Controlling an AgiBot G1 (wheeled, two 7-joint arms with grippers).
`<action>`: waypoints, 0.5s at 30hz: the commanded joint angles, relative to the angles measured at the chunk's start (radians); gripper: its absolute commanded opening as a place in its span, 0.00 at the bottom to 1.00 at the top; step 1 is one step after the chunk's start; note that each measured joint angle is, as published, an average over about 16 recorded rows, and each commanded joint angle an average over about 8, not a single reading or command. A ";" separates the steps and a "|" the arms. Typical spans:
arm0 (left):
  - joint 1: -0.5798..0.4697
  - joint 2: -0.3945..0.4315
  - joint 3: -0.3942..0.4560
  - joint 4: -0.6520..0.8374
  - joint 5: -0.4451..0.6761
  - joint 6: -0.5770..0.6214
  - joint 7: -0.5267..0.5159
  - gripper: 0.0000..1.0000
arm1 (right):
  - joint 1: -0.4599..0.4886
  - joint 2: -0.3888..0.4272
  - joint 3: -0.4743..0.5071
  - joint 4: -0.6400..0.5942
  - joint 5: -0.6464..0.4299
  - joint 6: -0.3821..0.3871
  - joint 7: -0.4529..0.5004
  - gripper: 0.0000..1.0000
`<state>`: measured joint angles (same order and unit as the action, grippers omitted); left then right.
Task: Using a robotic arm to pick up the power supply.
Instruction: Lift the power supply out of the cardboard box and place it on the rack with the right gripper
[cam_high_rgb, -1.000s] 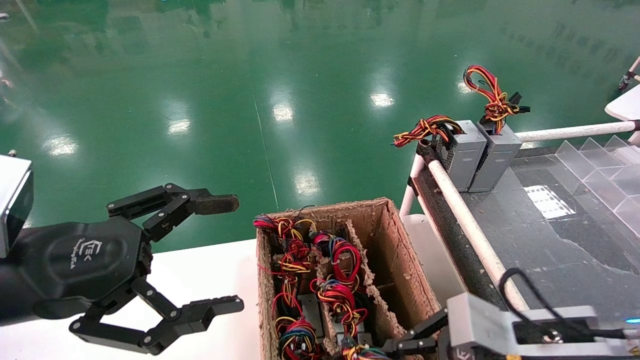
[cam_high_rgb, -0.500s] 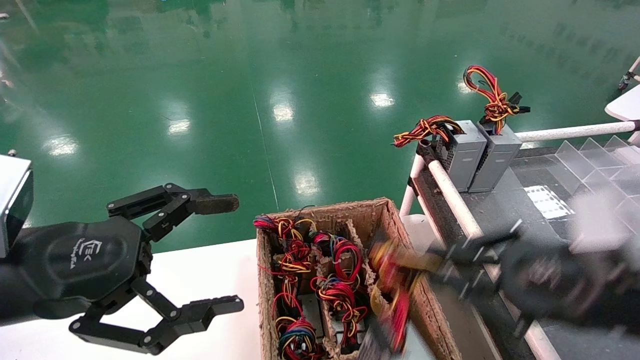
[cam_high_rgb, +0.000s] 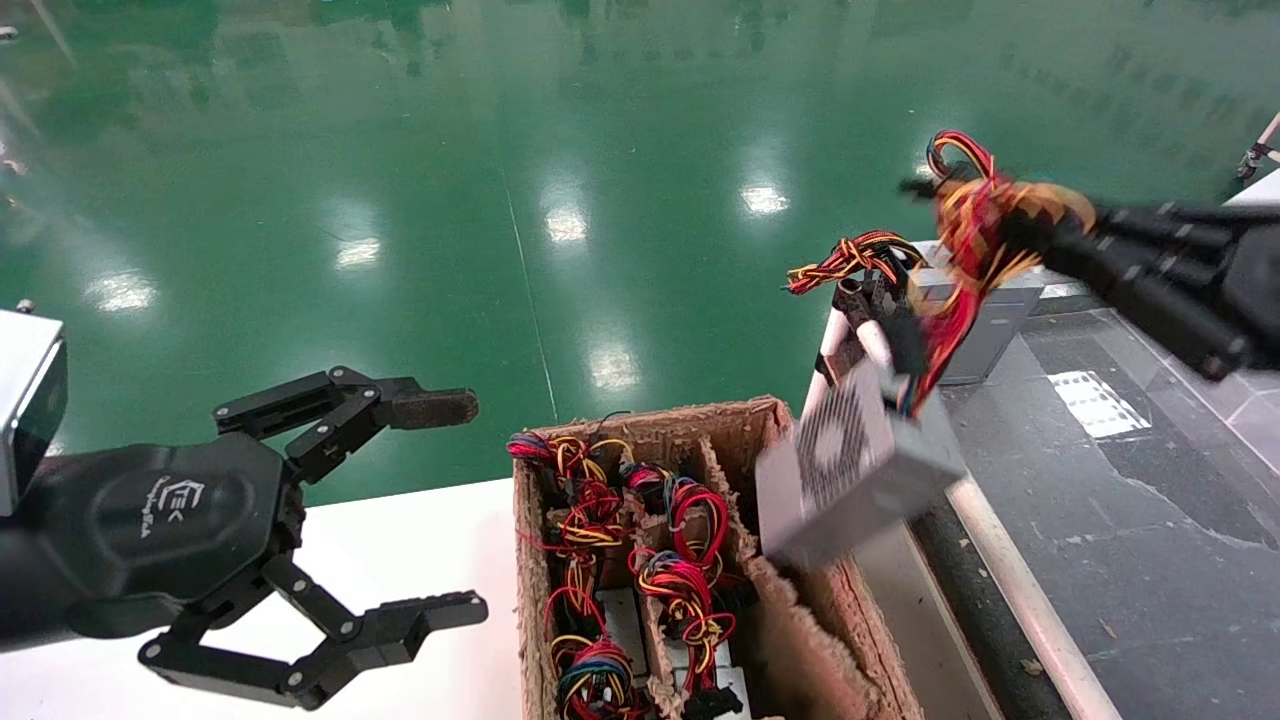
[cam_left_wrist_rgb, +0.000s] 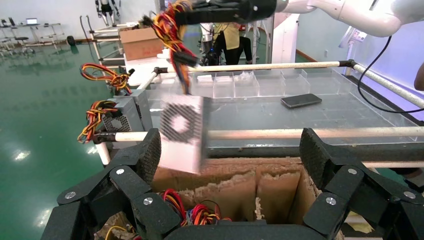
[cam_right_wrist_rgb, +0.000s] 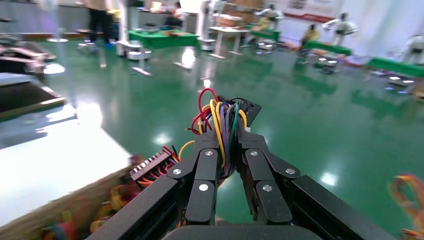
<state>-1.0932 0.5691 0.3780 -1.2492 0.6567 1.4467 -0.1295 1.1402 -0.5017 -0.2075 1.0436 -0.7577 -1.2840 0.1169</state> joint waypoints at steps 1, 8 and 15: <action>0.000 0.000 0.000 0.000 0.000 0.000 0.000 1.00 | 0.022 -0.001 0.005 -0.030 -0.006 0.011 -0.009 0.00; 0.000 0.000 0.000 0.000 0.000 0.000 0.000 1.00 | 0.125 -0.020 -0.002 -0.125 -0.077 0.066 -0.062 0.00; 0.000 0.000 0.000 0.000 0.000 0.000 0.000 1.00 | 0.236 -0.039 -0.051 -0.239 -0.204 0.123 -0.102 0.00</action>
<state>-1.0932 0.5691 0.3780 -1.2492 0.6567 1.4467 -0.1295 1.3744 -0.5417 -0.2611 0.8069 -0.9629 -1.1642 0.0206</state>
